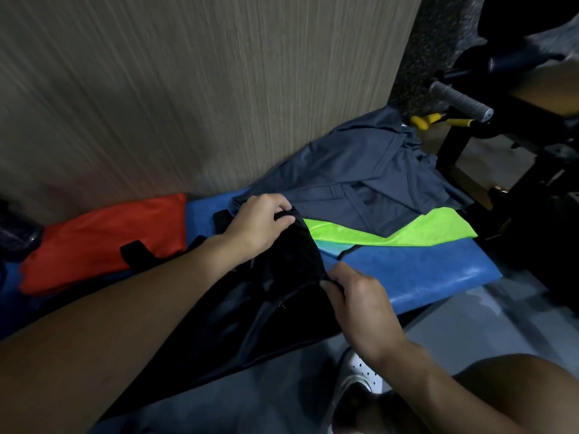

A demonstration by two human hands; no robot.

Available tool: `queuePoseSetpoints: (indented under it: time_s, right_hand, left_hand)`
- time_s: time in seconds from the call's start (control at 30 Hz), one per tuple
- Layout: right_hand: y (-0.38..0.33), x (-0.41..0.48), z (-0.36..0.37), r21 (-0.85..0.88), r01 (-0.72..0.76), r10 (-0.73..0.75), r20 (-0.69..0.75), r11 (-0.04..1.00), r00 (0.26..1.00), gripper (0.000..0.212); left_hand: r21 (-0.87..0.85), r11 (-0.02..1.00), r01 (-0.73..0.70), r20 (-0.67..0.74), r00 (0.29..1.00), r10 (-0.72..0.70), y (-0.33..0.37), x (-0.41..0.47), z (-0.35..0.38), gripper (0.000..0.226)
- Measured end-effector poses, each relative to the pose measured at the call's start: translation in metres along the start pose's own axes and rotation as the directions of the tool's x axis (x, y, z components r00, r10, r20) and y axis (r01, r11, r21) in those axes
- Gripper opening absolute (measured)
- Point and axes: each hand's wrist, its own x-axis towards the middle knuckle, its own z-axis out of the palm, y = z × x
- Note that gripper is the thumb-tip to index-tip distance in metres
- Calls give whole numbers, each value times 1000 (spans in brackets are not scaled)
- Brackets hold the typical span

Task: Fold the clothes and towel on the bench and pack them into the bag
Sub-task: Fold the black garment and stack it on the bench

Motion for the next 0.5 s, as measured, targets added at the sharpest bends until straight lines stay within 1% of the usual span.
queuePoseSetpoints:
  time_s: [0.1, 0.17, 0.2, 0.27, 0.3, 0.33, 0.37, 0.43, 0.5]
  right_hand:
    - [4, -3, -2, -35, -37, 40, 95, 999, 995, 27]
    - [5, -5, 0, -67, -8, 15, 114, 998, 993, 27]
    - [5, -5, 1, -70, 18, -13, 75, 997, 997, 29]
    - [3, -4, 5, -29, 45, -47, -64, 999, 997, 28]
    - [3, -2, 6, -18, 46, -48, -127, 999, 991, 28]
    - [2, 0, 7, -35, 55, -60, -159, 998, 986, 33]
    - [3, 1, 9, -70, 74, -84, -145, 995, 986, 42]
    - [9, 1, 14, -147, 169, -176, -32, 975, 984, 56]
    - [15, -3, 21, -265, 282, -270, 80, 922, 960, 58]
  left_hand:
    - [-12, 1000, 0, -40, 999, -1, -1, 1, 3, 26]
    - [-30, 999, -18, -21, 1000, 17, -3, 0, 5, 27]
    - [-29, 998, -47, -21, 999, 46, -4, -2, 6, 29]
    - [20, 992, -123, -65, 990, 124, -5, -11, 6, 37]
    - [80, 983, -163, -93, 981, 170, -4, -17, 5, 41]
    - [153, 965, -212, -102, 968, 229, -3, -25, 3, 45]
    - [218, 938, -269, -83, 953, 293, -3, -34, 2, 47]
    - [311, 873, -376, 33, 922, 385, -8, -50, 3, 50]
    - [372, 826, -425, 188, 905, 381, -19, -61, 9, 56]
